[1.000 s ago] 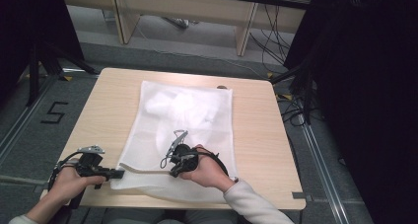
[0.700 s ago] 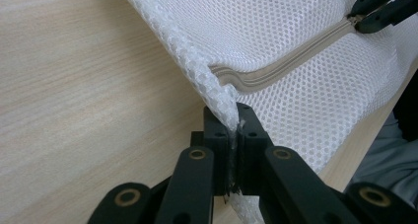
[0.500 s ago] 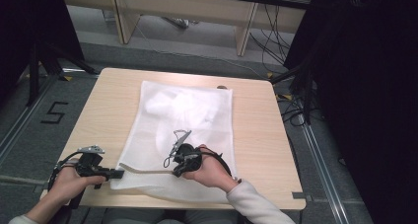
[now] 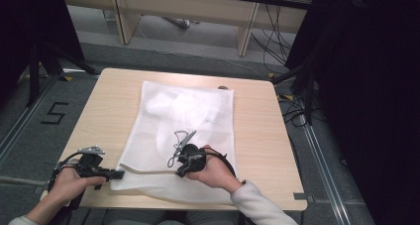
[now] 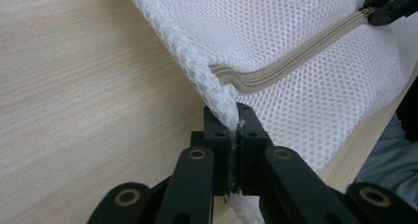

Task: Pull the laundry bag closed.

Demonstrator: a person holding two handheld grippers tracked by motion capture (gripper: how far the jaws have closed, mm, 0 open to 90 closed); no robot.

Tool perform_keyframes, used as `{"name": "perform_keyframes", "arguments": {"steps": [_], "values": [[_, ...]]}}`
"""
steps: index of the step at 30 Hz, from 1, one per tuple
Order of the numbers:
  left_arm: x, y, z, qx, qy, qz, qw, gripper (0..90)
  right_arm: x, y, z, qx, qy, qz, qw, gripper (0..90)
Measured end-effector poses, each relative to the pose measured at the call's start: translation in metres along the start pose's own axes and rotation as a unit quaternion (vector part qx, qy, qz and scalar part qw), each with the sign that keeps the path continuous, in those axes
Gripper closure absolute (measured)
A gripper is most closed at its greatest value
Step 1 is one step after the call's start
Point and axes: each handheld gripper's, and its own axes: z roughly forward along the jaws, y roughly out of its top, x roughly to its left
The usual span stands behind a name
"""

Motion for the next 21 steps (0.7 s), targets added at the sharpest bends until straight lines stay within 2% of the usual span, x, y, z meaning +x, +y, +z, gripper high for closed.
{"name": "perform_keyframes", "arguments": {"steps": [3,4,6,9,13,17,20,21], "values": [[0.0001,0.0,0.0001,0.0,0.0,0.0,1.0,85.3,0.0002,-0.0016,-0.001,0.002,-0.003,0.012,0.9999,82.4],[0.0001,0.0,0.0001,0.0,-0.001,0.0,1.0,85.4,-0.0015,-0.0021,-0.0011,0.003,-0.005,0.002,1.0,82.4],[0.0,0.0,0.0001,0.0,-0.001,0.0,1.0,85.3,-0.0021,-0.0025,-0.0015,0.003,-0.007,-0.002,1.0,82.4],[-0.0001,0.0,0.0,0.0,0.0,0.0,1.0,85.4,-0.0003,-0.0022,-0.0022,0.0,0.002,0.006,1.0,82.4],[0.0002,-0.0001,0.0,0.0,0.002,0.002,1.0,85.3,-0.0001,-0.003,-0.0026,0.0,-0.004,0.013,0.9999,82.4],[0.0003,-0.0001,-0.0001,0.0,0.003,0.002,1.0,85.4,-0.0022,-0.0052,-0.0042,0.0,-0.001,0.006,1.0,82.4],[0.0003,0.0,-0.0001,0.0,0.002,0.002,1.0,85.3,-0.0015,-0.0064,-0.0054,0.003,-0.005,0.02,0.9998,82.4],[0.0002,0.0,0.0001,0.001,0.001,0.001,1.0,85.3,-0.0022,-0.0066,-0.005,-0.002,-0.005,0.014,0.9999,82.4]]}}
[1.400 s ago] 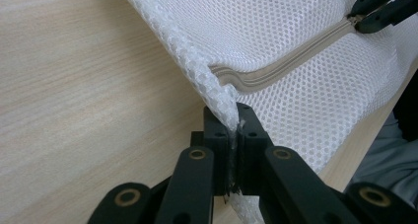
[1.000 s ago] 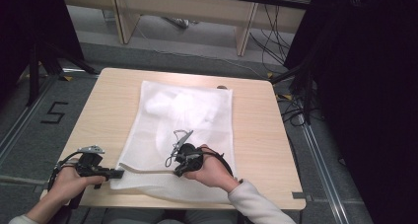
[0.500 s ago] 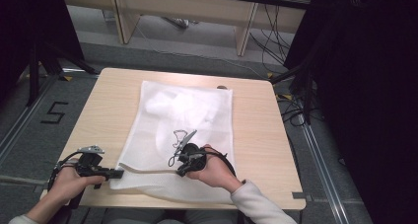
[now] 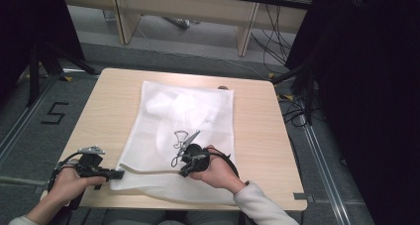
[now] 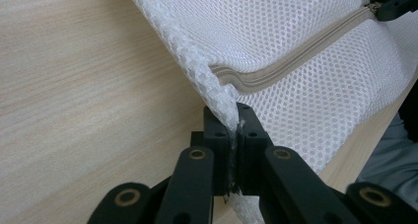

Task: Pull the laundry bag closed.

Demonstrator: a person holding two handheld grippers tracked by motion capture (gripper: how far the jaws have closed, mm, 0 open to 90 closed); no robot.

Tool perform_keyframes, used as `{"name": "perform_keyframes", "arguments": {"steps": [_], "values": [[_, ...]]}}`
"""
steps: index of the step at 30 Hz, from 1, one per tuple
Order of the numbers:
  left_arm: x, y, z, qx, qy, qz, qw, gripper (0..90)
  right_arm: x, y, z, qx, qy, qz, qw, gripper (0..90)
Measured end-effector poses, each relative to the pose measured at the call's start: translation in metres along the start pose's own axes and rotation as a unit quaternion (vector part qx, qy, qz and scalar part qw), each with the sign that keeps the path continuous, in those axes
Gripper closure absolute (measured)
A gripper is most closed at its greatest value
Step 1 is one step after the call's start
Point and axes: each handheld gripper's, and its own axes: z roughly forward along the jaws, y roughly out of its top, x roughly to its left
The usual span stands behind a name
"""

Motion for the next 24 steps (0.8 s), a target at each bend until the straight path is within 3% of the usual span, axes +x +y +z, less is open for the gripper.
{"name": "perform_keyframes", "arguments": {"steps": [8,10,24], "values": [[-0.0006,-0.0007,0.0006,-0.009,0.008,0.0,0.9999,85.3,-0.0007,-0.0019,-0.0016,-0.001,0.0,0.004,1.0,82.4],[0.0003,0.0,-0.0001,0.0,0.0,0.0,1.0,85.3,-0.0011,-0.0026,-0.0017,-0.001,-0.001,0.002,1.0,82.3],[0.0003,-0.0001,0.0,0.0,0.002,0.001,1.0,85.3,-0.003,-0.0077,-0.0049,-0.005,-0.003,0.004,1.0,82.3]]}}
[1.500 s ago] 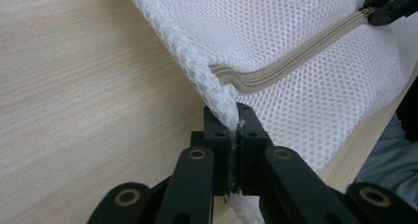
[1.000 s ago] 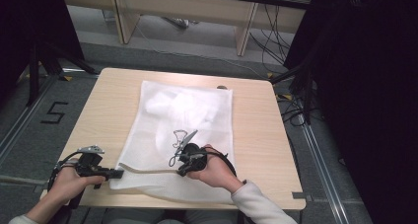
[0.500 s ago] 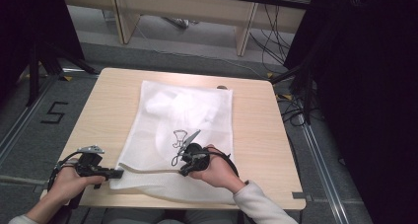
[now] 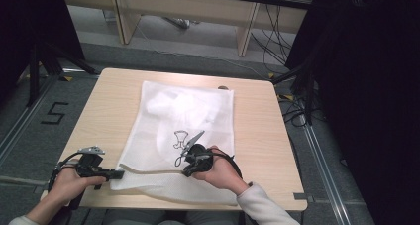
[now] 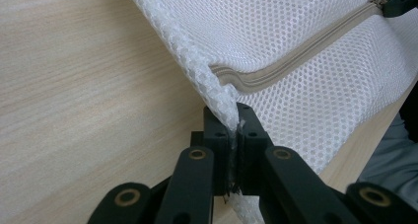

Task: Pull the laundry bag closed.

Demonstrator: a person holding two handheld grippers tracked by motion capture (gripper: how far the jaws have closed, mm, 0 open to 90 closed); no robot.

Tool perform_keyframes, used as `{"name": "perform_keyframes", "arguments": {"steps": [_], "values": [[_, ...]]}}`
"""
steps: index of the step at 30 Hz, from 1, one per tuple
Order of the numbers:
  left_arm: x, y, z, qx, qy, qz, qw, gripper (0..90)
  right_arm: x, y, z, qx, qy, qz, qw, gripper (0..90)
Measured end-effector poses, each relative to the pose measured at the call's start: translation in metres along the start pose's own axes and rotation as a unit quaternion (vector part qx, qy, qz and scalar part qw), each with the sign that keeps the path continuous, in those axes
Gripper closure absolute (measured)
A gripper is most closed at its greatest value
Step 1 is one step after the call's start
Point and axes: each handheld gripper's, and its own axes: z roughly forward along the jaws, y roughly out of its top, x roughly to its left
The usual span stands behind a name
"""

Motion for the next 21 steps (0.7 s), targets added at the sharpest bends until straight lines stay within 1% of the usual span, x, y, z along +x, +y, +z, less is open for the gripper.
{"name": "perform_keyframes", "arguments": {"steps": [2,3,4,5,6,7,9,11,16,18,21], "values": [[0.0001,-0.0001,-0.0001,-0.001,0.0,-0.001,1.0,85.3,-0.0001,-0.0003,-0.0008,0.002,0.003,-0.001,1.0,82.3],[-0.0004,-0.001,0.0013,-0.013,0.002,-0.003,0.9999,85.4,0.0,-0.0007,-0.0011,0.001,0.003,0.0,1.0,82.3],[-0.0005,-0.0005,0.0004,-0.006,0.005,-0.001,1.0,85.3,-0.0001,-0.0011,-0.0016,0.001,0.002,0.001,1.0,82.3],[0.0002,-0.0001,0.0,0.0,0.0,0.0,1.0,85.4,-0.0006,-0.0015,-0.0017,0.0,0.004,-0.001,1.0,82.3],[0.0001,0.0,0.0,0.0,0.0,0.0,1.0,85.3,-0.0001,-0.0019,-0.0018,0.0,-0.002,0.003,1.0,82.3],[0.0001,-0.0001,0.0,0.0,0.0,-0.001,1.0,85.3,0.0003,-0.0025,-0.0024,0.001,-0.001,0.004,1.0,82.3],[0.0002,-0.0001,-0.0001,-0.001,0.0,0.0,1.0,85.4,-0.0005,-0.0035,-0.0025,-0.001,0.001,-0.003,1.0,82.4],[0.0001,0.0,-0.0001,0.0,0.0,0.0,1.0,85.3,-0.0001,-0.0041,-0.0039,0.001,-0.003,0.006,1.0,82.3],[0.0002,-0.0001,-0.0001,0.0,0.0,0.0,1.0,85.3,-0.0011,-0.0056,-0.0051,0.0,0.001,0.0,1.0,82.3],[0.0002,0.0,-0.0001,0.0,0.0,0.0,1.0,85.3,-0.0009,-0.0062,-0.0052,-0.001,-0.004,0.006,1.0,82.3],[0.0003,0.0,0.0,0.0,-0.001,-0.001,1.0,85.3,-0.0019,-0.0077,-0.0067,-0.002,0.001,0.007,1.0,82.3]]}}
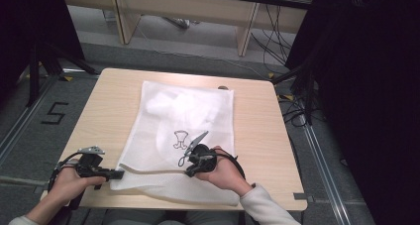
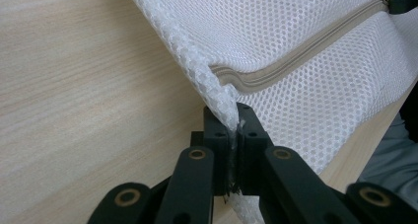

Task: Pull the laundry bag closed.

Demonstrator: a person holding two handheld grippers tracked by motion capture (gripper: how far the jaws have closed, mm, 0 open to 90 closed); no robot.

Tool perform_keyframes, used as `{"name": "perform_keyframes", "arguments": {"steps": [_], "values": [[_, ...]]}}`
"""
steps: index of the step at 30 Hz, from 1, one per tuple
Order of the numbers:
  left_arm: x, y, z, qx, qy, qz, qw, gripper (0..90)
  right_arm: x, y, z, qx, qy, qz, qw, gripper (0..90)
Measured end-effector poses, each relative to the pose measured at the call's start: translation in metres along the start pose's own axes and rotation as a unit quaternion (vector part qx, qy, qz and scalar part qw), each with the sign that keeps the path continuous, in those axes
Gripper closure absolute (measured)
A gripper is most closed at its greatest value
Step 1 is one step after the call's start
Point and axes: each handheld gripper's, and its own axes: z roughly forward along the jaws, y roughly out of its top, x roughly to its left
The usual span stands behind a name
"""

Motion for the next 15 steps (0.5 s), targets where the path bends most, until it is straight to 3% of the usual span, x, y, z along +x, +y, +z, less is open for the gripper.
{"name": "perform_keyframes", "arguments": {"steps": [3,4,5,6,7,10,15], "values": [[-0.0007,-0.001,0.0013,-0.014,0.003,-0.003,0.9999,85.3,-0.0004,-0.0018,-0.0016,0.001,-0.002,0.004,1.0,82.3],[0.0001,0.0001,-0.0003,0.002,-0.001,0.0,1.0,85.3,-0.0012,-0.0025,-0.0017,0.0,0.001,-0.001,1.0,82.3],[0.0,0.0,-0.0001,0.0,-0.001,0.0,1.0,85.3,-0.0005,-0.0035,-0.0025,-0.001,-0.003,0.009,1.0,82.3],[-0.0001,0.0,0.0,0.001,-0.001,-0.001,1.0,85.3,-0.0016,-0.0042,-0.0028,-0.002,0.0,0.002,1.0,82.3],[-0.0002,0.0,0.0001,0.001,-0.001,-0.002,1.0,85.3,0.0003,-0.0052,-0.0032,0.0,-0.002,0.019,0.9998,82.3],[-0.0002,0.0,0.0,0.001,0.0,-0.002,1.0,85.3,-0.0016,-0.0061,-0.0036,-0.002,-0.001,0.004,1.0,82.3],[-0.0005,-0.0002,0.0002,-0.003,0.004,-0.002,1.0,85.4,-0.0016,-0.0063,-0.0049,-0.001,-0.003,0.004,1.0,82.3]]}}
